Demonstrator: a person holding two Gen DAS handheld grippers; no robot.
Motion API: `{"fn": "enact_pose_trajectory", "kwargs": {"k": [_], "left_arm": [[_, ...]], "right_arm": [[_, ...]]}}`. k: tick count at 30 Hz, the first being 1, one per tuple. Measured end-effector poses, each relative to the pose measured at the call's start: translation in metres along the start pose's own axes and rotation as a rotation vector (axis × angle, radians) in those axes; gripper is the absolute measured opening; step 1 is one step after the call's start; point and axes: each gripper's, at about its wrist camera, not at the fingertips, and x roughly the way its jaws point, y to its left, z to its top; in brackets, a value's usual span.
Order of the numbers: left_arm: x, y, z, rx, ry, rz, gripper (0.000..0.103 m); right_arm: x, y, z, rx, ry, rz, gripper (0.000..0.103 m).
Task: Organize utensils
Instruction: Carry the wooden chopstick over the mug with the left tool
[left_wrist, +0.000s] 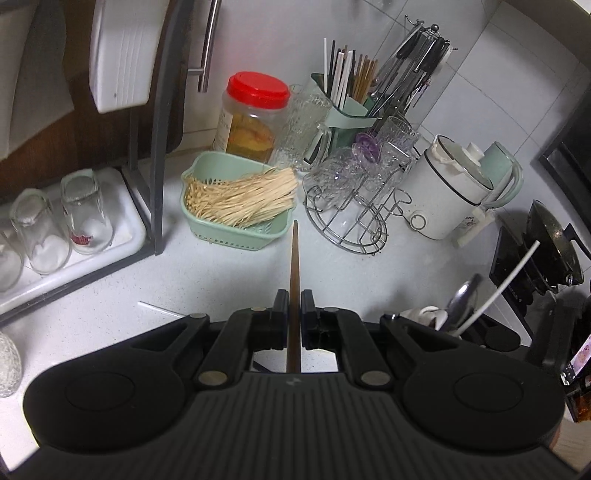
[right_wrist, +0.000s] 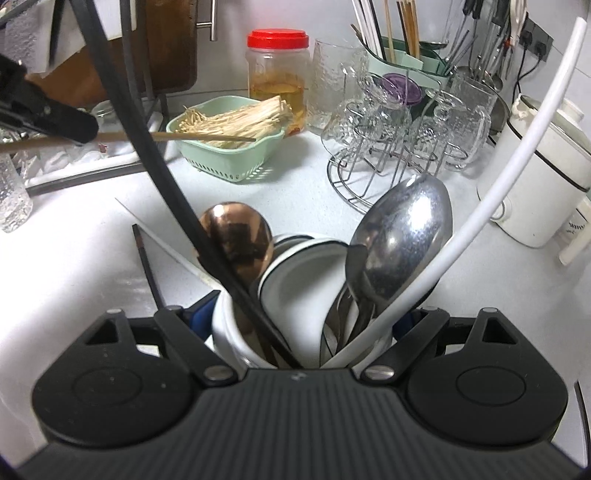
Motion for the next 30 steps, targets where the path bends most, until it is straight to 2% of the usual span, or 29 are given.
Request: {"fn": "enact_pose_trajectory", "kwargs": {"k": [7,9,16,21,30], "left_arm": [[-0.012,-0.026,0.008,0.044,0.022,0.049,0.007],[-0.016,-0.033,0.012,0.045,0.045,0.042,0.007],[-0.031,-0.065,0.021,0.153,0.093,0.089,0.007],[-0.050,-0.087,0.040,0.165,0.116,0.078,0.007],[-0.073,-0.139,0.067,0.258,0.240,0.008,0.007]], "right_arm": [[0.001,-0.003,0.002,-0.046,-0.025,0.037,0.091],[0.000,-0.003,0.002,-0.065,-0.027,0.055,0.091],[-0.001,-0.006,0.001,-0.109,-0.056,0.101,0.091],[-0.001,-0.010,0.000,-0.140,-0.071,0.133,0.091],[-0.002,-0.015,-0.003,-0.169,-0.091,0.165,0.091]]}}
